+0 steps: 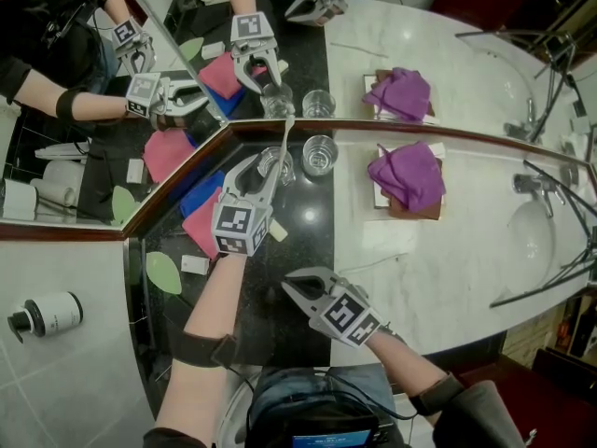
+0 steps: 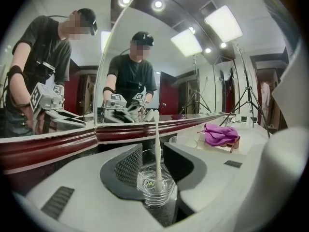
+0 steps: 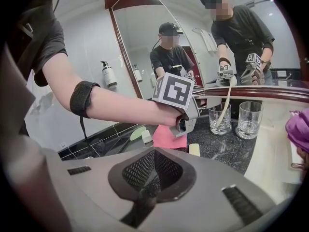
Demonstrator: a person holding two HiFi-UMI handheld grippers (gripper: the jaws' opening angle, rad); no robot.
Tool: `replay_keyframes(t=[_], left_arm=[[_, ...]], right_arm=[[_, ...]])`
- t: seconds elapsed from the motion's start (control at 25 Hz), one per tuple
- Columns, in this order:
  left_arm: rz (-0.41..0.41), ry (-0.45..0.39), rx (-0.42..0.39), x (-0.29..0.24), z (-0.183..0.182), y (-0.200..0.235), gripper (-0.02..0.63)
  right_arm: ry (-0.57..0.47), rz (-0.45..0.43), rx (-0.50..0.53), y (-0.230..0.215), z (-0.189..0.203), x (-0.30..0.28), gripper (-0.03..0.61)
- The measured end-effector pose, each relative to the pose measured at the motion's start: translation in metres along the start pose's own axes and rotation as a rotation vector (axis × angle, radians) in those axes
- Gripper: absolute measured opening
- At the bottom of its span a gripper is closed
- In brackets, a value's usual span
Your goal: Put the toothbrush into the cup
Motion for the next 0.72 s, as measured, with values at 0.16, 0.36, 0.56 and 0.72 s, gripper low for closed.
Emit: replay_keyframes(t=[0.16, 0.36, 0.56, 0.72], left_arm=[[-0.006, 0.008, 0.002, 0.014, -0.010, -0.006, 0.109], [-0.019, 0.030, -0.005, 0.043, -0.028, -0.022, 0.010], [-0.030, 0.051, -0.011, 0.074, -0.050, -0.041, 0.000], [-0.051, 0.052, -0.007, 0.101, -0.063, -0.061, 0.000]], right_arm=[[-0.004, 0.008, 0.003, 0.002, -0.005, 0.009, 0.012], [-0.016, 0.029, 0.022, 0.004, -0.016, 0.024, 0.012], [-0.035, 0.060, 0.039, 0.006, -0.026, 0.045, 0.012], [-0.052, 0.084, 0.057, 0.007, -0.031, 0.063, 0.012]])
Point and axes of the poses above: the fingertips, and each gripper's own axes: x backward along the fingers, y to its left, z out of its underside, the point moved 8 cm from there along x, backward along the fingers, and after that the axes turned 10 degrees about z, right-handed, at the moved point
